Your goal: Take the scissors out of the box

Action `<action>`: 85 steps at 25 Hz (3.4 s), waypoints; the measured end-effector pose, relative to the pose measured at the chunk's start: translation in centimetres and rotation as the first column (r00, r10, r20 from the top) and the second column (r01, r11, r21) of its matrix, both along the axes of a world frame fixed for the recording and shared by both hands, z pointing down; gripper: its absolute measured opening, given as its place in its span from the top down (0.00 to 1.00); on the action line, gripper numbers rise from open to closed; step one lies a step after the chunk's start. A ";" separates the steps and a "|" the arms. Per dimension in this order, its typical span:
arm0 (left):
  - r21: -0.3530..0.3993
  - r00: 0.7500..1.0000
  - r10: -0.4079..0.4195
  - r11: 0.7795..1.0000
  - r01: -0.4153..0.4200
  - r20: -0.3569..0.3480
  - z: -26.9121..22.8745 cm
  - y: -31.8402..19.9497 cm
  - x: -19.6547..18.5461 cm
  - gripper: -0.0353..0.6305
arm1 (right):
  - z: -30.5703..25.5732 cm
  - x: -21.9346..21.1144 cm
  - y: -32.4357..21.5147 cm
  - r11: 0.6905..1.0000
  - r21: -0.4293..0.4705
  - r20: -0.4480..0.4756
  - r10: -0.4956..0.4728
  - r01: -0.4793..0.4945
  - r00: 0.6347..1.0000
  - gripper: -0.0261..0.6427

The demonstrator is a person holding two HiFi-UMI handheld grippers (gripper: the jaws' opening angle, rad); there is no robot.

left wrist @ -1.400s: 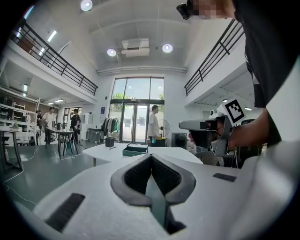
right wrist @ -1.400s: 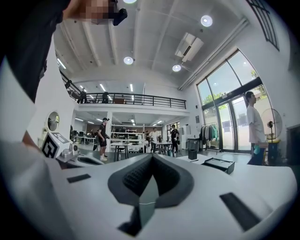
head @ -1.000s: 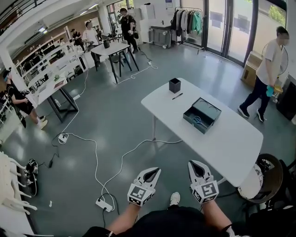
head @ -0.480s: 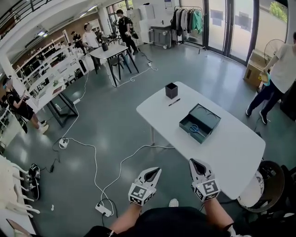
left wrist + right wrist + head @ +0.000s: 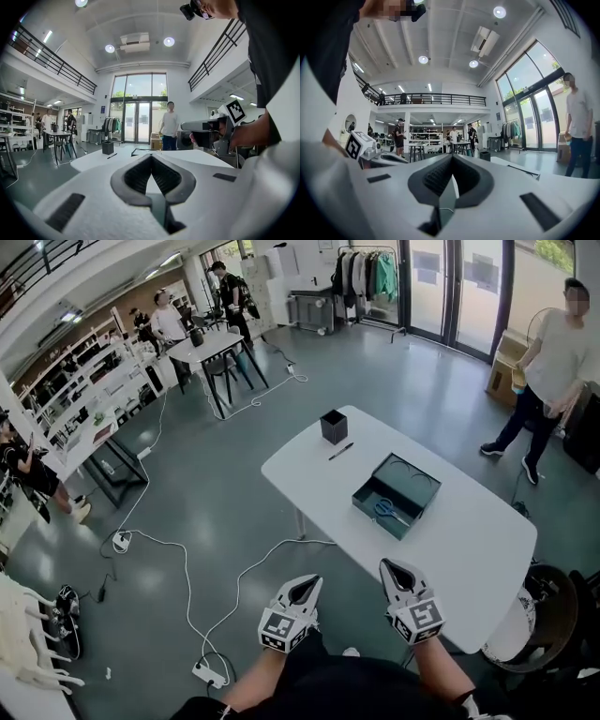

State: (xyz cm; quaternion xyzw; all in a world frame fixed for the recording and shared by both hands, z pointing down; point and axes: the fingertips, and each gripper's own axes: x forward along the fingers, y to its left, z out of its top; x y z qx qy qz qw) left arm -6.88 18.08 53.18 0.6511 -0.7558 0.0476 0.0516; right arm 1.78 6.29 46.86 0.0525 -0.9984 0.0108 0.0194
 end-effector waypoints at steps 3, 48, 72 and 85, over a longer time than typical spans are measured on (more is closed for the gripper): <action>0.001 1.000 0.016 1.000 -0.016 -0.008 0.2 -1.9 -1.5 0.93 | 0.2 -1.4 -1.8 1.000 0.000 -0.012 0.014 -0.014 1.000 0.95; -0.145 0.730 0.680 0.732 -0.666 0.075 3.1 -34.1 -14.6 0.93 | 2.7 -12.3 -26.2 0.858 -0.032 -0.140 0.504 -0.512 0.853 0.95; -0.773 0.210 0.955 0.295 -0.561 0.212 16.4 -37.7 -9.7 0.71 | 5.5 -7.2 -29.2 0.842 -0.095 -0.163 0.514 -0.531 0.842 0.95; -0.909 0.074 0.995 0.091 -0.406 0.067 23.3 -37.6 -9.5 0.65 | 6.4 -5.8 -29.5 0.817 -0.111 -0.180 0.544 -0.566 0.820 0.95</action>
